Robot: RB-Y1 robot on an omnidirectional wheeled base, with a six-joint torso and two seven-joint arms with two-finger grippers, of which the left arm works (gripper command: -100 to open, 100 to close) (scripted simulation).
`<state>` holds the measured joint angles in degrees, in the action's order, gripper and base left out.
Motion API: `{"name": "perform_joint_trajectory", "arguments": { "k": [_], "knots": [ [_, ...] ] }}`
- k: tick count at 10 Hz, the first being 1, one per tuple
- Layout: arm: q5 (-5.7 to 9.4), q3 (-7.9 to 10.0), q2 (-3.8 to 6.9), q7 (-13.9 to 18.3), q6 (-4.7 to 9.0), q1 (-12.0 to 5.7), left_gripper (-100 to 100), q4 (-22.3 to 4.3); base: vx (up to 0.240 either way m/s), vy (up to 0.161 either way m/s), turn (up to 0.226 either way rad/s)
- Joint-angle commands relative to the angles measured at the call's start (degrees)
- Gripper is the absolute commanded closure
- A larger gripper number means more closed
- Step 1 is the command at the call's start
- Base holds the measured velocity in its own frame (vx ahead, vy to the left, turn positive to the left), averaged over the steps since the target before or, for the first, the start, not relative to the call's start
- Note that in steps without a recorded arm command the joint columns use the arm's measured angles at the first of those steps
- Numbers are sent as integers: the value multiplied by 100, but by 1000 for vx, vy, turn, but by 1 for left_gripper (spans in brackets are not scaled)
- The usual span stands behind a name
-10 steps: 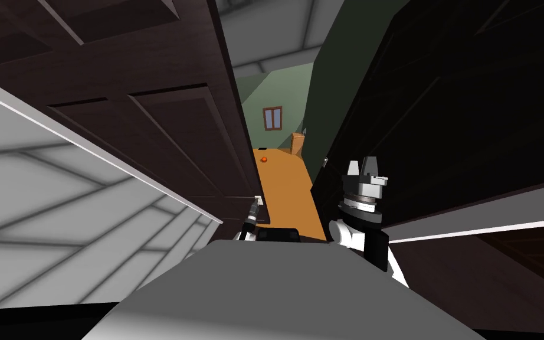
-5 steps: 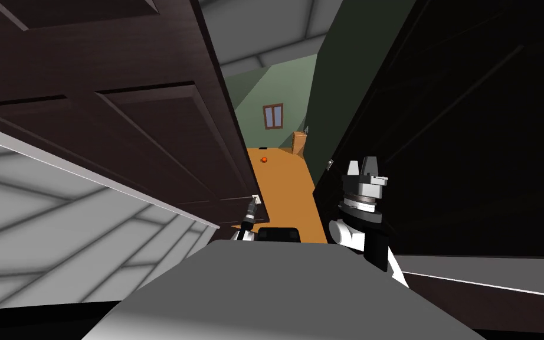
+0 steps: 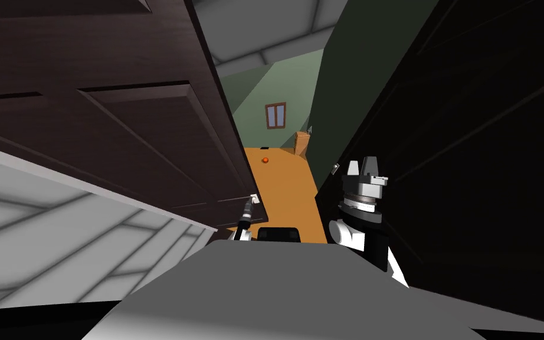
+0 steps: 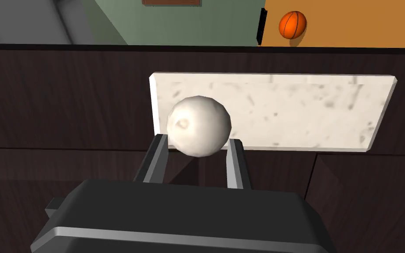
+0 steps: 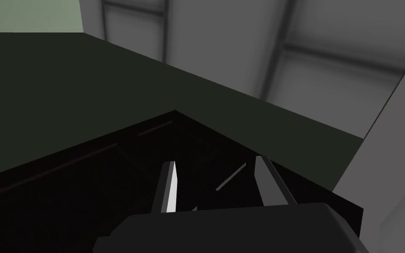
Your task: Push the door open
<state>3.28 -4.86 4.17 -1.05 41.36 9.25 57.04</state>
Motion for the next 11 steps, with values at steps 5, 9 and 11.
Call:
{"name": "perform_joint_trajectory", "arguments": {
  "k": [5, 9, 11],
  "knots": [
    [131, 219, 6, -54, 54, 125, -100, 93, -17, -78, 84],
    [173, 235, -100, -62, 83, 223, -100, 158, -177, -109, 59],
    [183, 259, -71, -76, 137, 210, -100, 111, 127, -39, -22]
  ]
}}
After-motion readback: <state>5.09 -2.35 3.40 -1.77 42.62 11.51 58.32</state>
